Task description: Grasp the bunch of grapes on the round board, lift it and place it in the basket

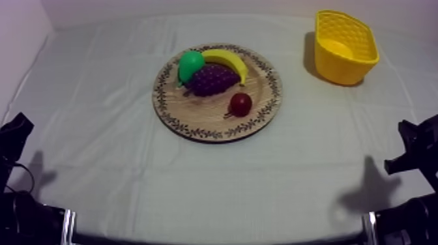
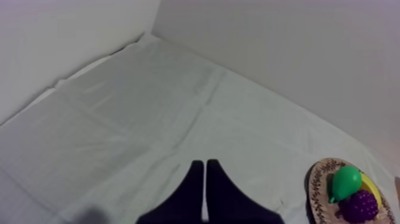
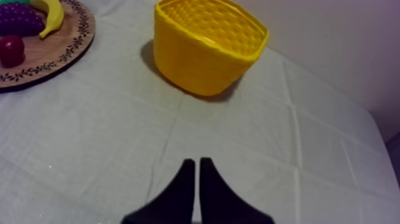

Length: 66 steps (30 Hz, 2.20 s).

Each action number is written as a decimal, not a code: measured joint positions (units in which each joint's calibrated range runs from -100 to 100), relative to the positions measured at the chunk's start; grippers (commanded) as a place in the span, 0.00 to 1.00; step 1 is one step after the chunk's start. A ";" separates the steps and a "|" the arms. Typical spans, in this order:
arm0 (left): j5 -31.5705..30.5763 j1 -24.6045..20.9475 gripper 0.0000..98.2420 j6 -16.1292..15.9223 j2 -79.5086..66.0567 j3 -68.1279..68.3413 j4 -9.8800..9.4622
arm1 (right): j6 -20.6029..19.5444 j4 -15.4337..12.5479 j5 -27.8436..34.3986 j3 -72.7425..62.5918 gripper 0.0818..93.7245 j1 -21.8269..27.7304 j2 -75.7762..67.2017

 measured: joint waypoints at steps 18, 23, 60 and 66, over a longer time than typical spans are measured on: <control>0.00 0.00 0.00 0.00 0.00 0.00 0.00 | 1.08 -0.24 0.10 0.00 0.01 -0.52 0.00; 0.00 0.00 0.00 0.00 0.00 0.00 0.00 | 4.34 -0.51 0.24 -0.06 0.01 -0.80 0.00; 0.00 0.00 0.00 0.00 0.00 0.00 0.00 | -2.92 0.15 2.37 -48.55 0.00 -4.23 41.32; 0.00 0.00 0.00 0.00 0.00 0.00 0.00 | -1.88 -0.67 7.55 -61.21 0.00 -7.56 49.96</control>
